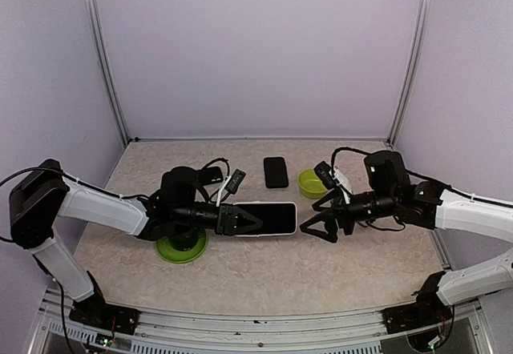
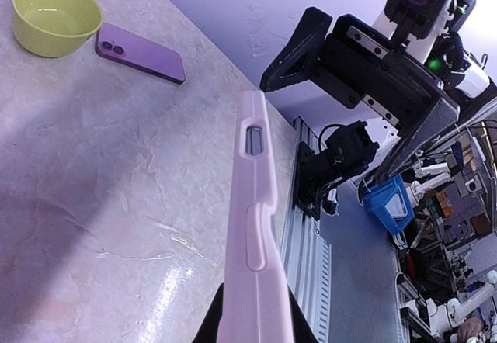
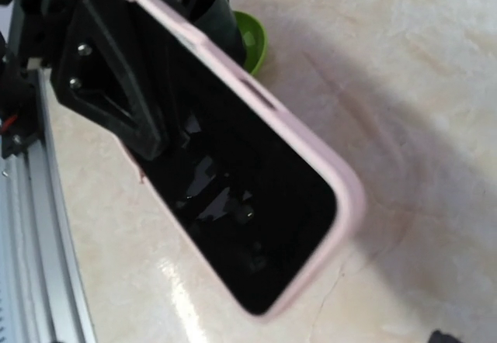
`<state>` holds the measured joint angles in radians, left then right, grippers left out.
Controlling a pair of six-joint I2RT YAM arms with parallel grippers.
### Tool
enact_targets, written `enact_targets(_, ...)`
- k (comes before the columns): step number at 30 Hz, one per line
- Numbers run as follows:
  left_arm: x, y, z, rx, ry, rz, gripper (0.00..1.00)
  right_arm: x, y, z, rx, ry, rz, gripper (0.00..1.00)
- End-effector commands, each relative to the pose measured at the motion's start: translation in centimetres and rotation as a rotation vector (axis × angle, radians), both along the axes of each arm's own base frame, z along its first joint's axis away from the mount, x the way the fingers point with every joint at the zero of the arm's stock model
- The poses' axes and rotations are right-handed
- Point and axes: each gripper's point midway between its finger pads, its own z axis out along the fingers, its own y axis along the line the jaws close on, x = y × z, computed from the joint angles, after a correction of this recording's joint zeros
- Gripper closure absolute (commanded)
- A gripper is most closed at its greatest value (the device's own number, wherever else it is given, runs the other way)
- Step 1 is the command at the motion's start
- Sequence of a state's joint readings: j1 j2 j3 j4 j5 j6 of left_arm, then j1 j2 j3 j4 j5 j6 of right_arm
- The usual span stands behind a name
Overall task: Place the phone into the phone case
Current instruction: Pass from the left arm to the right
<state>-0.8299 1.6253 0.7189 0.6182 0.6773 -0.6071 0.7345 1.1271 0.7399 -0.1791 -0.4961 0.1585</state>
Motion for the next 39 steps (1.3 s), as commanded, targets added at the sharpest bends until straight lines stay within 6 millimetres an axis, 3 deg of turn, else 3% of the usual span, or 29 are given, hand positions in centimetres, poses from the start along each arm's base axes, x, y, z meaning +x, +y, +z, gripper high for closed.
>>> enact_targets(1, -0.2, -1.0, 2.0, -0.050, -0.047, -0.059, 1.00, 0.2, 1.2, 1.2, -0.019, -0.170, 0.020, 0.00)
enact_targets(12, -0.6, -1.6, 1.1, -0.005, -0.008, -0.102, 1.00, -0.1, 3.0, 2.2, -0.099, -0.427, 0.077, 0.00)
enact_targets(20, -0.9, -1.9, 1.0, 0.005, 0.004, -0.117, 1.00, -1.2, 4.8, 0.7, -0.215, -0.587, 0.175, 0.00)
enact_targets(39, -0.5, -2.2, 0.4, 0.041, 0.013, -0.105, 1.00, -1.4, 8.4, -2.4, -0.382, -0.666, 0.261, 0.00)
